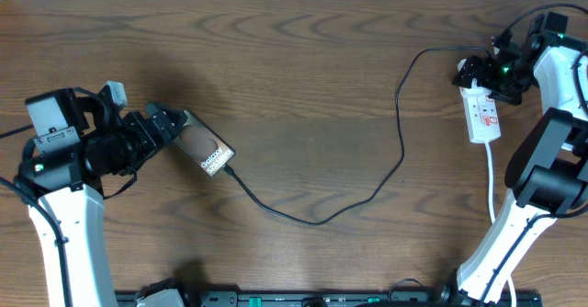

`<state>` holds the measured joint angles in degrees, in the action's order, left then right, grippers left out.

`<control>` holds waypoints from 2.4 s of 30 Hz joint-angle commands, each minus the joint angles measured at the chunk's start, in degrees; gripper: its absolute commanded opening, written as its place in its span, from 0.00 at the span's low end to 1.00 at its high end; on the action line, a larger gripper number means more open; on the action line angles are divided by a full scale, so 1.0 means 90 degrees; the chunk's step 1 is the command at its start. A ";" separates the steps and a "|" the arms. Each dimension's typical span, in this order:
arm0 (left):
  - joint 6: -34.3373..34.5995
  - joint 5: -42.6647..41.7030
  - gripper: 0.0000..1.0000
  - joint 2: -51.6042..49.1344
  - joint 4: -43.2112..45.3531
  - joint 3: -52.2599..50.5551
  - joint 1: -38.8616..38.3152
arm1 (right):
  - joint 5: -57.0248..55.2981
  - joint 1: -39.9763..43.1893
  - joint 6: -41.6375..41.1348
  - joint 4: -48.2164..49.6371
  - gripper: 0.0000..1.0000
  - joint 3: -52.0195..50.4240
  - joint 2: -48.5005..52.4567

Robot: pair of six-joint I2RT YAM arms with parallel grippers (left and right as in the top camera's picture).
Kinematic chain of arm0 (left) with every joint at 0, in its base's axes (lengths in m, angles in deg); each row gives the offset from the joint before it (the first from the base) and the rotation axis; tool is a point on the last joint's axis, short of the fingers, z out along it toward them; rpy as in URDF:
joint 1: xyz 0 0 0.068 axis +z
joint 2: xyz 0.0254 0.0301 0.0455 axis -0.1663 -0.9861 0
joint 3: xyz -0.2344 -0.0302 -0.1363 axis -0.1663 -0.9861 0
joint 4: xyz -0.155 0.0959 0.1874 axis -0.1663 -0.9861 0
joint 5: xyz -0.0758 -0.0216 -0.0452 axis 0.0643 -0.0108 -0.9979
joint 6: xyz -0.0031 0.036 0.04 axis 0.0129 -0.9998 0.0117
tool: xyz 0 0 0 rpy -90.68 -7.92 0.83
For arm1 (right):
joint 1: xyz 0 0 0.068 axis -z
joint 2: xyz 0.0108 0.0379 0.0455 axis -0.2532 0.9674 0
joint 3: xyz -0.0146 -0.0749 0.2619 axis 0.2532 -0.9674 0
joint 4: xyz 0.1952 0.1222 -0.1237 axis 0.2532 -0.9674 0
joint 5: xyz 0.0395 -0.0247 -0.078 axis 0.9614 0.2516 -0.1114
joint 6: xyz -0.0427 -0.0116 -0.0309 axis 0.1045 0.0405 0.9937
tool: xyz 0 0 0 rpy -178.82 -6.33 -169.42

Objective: Plug charger to phone and switch on socket

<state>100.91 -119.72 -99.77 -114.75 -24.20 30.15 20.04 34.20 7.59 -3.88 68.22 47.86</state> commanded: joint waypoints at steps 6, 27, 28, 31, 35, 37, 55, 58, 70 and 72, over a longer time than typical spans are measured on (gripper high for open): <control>-0.0063 0.0075 0.91 0.0012 -0.0022 -0.0032 0.0027 | 0.0760 -0.0488 -0.0155 -0.0151 0.98 -0.0221 0.0097; -0.0063 0.0078 0.91 0.0012 -0.0022 -0.0032 0.0027 | 0.0760 -0.0712 -0.0369 -0.0102 0.96 -0.0287 0.0097; -0.0063 0.0075 0.91 0.0012 -0.0022 -0.0032 0.0027 | 0.0760 -0.0712 -0.0369 -0.0102 0.96 -0.0287 0.0097; -0.0063 0.0078 0.91 0.0012 -0.0019 -0.0032 0.0027 | 0.0806 -0.0709 -0.0367 -0.0102 0.96 -0.0287 0.0097; -0.0063 0.0075 0.91 0.0012 -0.0022 -0.0032 0.0027 | 0.0877 -0.0704 -0.0367 -0.0100 0.96 -0.0287 0.0097; -0.0063 0.0075 0.91 0.0012 -0.0022 -0.0032 0.0027 | 0.0979 -0.0704 -0.0367 -0.0100 0.96 -0.0287 0.0097; -0.0063 0.0075 0.91 0.0012 -0.0024 -0.0032 0.0027 | 0.1280 -0.0529 -0.0410 -0.0248 0.96 -0.0299 0.0097; -0.0063 0.0075 0.91 0.0012 -0.0024 -0.0032 0.0027 | 0.1362 -0.0529 -0.0408 -0.0226 0.96 -0.0347 0.0097; -0.0063 0.0075 0.91 0.0012 -0.0027 -0.0032 0.0027 | 0.1564 -0.0512 -0.0410 0.0143 0.96 -0.0831 0.0097; -0.0063 0.0075 0.91 0.0012 -0.0027 -0.0032 0.0027 | 0.1564 -0.0493 -0.0410 0.0141 0.95 -0.0831 0.0097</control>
<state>100.91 -119.74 -99.77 -114.82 -24.20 30.15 17.00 32.67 5.73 -0.49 64.19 45.89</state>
